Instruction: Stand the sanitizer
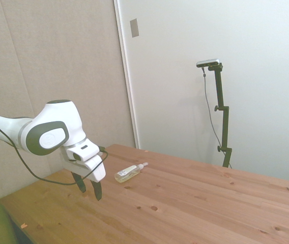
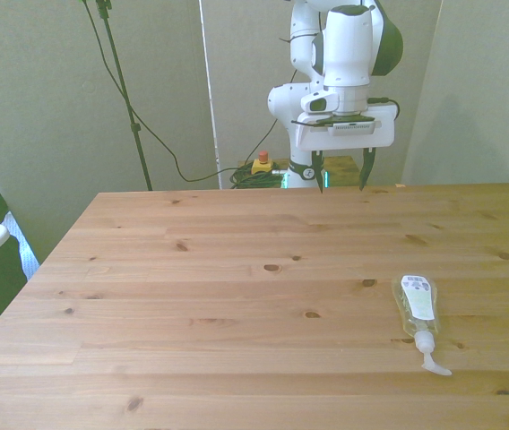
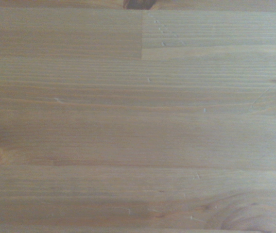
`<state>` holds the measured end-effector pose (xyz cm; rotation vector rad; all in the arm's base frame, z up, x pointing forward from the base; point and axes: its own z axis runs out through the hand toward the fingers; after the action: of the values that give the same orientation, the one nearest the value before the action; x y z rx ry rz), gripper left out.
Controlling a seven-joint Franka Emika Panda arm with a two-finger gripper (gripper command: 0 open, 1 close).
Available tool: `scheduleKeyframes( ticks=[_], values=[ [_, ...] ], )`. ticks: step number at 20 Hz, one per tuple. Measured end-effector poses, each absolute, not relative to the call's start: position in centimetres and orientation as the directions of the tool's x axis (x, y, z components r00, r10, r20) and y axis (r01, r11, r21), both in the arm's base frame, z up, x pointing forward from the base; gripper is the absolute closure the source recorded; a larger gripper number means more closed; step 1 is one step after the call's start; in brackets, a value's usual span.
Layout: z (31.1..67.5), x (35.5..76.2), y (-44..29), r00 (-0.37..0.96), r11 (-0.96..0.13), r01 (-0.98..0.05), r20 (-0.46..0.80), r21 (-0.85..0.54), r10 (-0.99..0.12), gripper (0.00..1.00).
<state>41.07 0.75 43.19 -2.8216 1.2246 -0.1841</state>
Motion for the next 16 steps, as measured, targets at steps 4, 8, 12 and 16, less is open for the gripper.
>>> scheduleKeyframes(
  ticks=[4,8,12,16],
  values=[
    [43.5,41.7,0.4,0.676,-0.681,-0.724,0.086,-0.111,-0.732,0.00],
    [44.6,45.2,1.2,0.661,-0.668,-0.732,0.096,-0.133,-0.744,0.00],
    [45.0,50.8,4.0,0.619,-0.629,-0.756,0.118,-0.179,-0.777,0.00],
    [44.4,56.7,7.0,0.561,-0.588,-0.779,0.178,-0.216,-0.808,0.00]
  ],
)
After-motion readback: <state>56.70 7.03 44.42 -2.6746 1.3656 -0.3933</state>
